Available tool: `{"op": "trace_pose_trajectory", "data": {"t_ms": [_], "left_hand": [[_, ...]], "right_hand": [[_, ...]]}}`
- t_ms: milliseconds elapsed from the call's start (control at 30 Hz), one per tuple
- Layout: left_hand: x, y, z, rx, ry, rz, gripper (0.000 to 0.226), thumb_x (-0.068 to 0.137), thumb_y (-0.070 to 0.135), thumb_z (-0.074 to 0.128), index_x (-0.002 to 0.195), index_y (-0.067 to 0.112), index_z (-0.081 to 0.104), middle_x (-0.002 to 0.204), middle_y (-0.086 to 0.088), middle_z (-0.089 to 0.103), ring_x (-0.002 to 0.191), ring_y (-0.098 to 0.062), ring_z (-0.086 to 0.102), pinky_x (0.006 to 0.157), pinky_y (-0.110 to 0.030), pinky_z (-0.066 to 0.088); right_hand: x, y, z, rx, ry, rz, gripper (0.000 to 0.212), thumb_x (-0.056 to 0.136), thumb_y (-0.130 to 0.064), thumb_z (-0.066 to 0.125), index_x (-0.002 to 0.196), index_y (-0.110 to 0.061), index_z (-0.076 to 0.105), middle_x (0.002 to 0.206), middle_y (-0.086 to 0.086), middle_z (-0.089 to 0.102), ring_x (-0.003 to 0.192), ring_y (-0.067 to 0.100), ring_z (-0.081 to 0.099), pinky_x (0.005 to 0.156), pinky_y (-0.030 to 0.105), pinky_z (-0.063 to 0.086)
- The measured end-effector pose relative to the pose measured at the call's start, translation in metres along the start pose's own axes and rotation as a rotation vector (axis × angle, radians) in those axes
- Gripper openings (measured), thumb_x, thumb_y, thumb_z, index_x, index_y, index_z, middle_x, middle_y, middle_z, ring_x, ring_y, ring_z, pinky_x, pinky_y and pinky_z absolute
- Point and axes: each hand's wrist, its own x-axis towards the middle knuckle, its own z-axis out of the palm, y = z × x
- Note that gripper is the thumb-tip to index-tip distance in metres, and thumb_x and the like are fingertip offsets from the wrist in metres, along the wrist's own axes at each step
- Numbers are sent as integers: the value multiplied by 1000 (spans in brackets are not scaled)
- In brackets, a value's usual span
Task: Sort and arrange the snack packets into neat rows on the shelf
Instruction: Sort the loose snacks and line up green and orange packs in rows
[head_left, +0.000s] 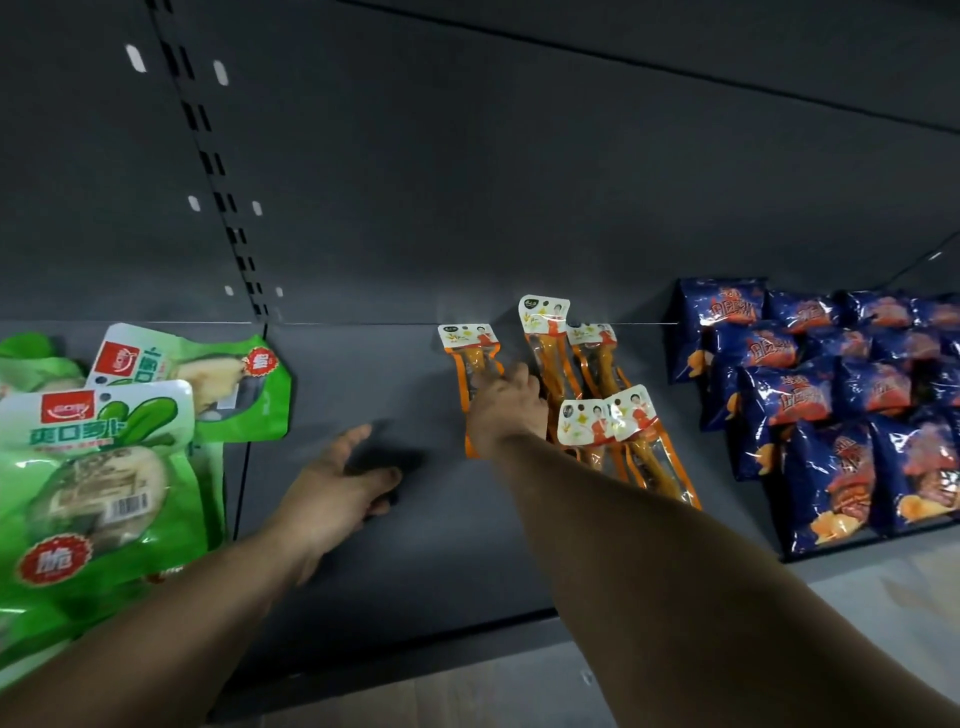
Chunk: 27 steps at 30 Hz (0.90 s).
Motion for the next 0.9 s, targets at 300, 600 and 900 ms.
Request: {"op": "trace_pose_trajectory", "data": {"t_ms": [300, 600, 900], "left_hand": [[1, 3, -23, -2, 89, 78, 50, 88, 5, 62, 130, 27, 47, 77, 3, 64, 56, -7, 61, 51, -15, 45], [1, 20, -106, 303, 371, 234, 42, 89, 17, 60, 130, 20, 52, 101, -7, 67, 89, -29, 63, 75, -28, 46], [-10, 13, -263, 702, 671, 127, 27, 92, 11, 44, 103, 5, 67, 109, -19, 65, 101, -34, 60, 79, -30, 45]], "right_hand": [[4, -2, -4, -99, -22, -2, 43, 95, -15, 44, 138, -16, 41, 140, 10, 35, 126, 30, 35, 98, 39, 37], [-9, -37, -9, -45, 86, -57, 54, 94, -14, 42, 145, -7, 28, 152, 18, 20, 139, 35, 18, 110, 40, 22], [-33, -114, 22, 127, 193, -350, 34, 91, -7, 48, 122, 0, 56, 128, 27, 46, 116, 46, 42, 97, 47, 35]]}}
